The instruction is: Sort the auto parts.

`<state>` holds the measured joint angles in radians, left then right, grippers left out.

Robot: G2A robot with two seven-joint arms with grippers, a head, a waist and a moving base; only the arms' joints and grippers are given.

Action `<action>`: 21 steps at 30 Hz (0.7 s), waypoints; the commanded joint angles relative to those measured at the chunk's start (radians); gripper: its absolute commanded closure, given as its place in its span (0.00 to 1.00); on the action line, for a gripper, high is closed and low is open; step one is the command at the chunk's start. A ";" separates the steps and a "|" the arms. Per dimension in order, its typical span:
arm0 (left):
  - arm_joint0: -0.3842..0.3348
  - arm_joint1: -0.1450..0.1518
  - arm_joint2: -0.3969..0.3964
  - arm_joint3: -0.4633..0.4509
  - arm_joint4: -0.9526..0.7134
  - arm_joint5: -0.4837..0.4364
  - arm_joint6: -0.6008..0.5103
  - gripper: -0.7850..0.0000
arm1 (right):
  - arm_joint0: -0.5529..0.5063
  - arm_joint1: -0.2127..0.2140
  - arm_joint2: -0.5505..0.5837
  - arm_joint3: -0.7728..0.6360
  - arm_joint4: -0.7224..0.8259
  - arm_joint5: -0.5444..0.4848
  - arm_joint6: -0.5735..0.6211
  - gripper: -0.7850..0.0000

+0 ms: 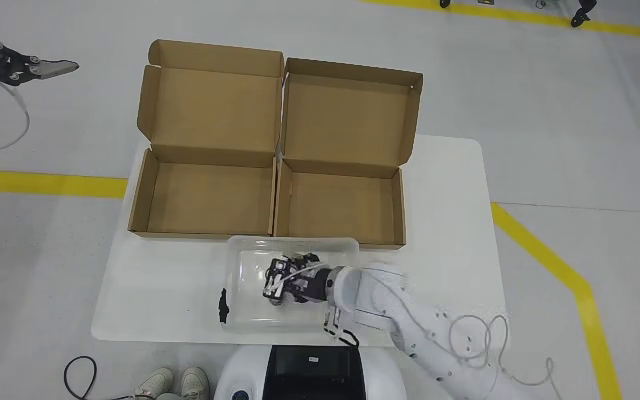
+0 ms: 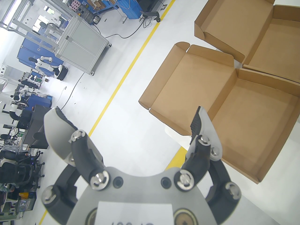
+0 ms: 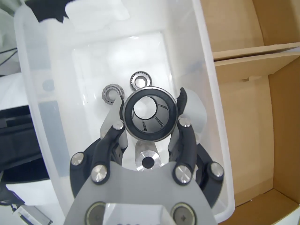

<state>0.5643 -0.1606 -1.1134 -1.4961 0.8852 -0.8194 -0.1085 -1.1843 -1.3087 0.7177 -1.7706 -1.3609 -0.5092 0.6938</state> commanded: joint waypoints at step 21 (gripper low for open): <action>0.000 0.000 0.000 0.000 0.000 0.000 0.000 0.00 | -0.062 0.018 0.138 0.011 0.206 -0.044 -0.461 1.00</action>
<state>0.5643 -0.1606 -1.1134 -1.4961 0.8852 -0.8194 -0.1085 -1.2454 -1.2907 0.8522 -1.7631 -1.1645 -0.5555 0.2464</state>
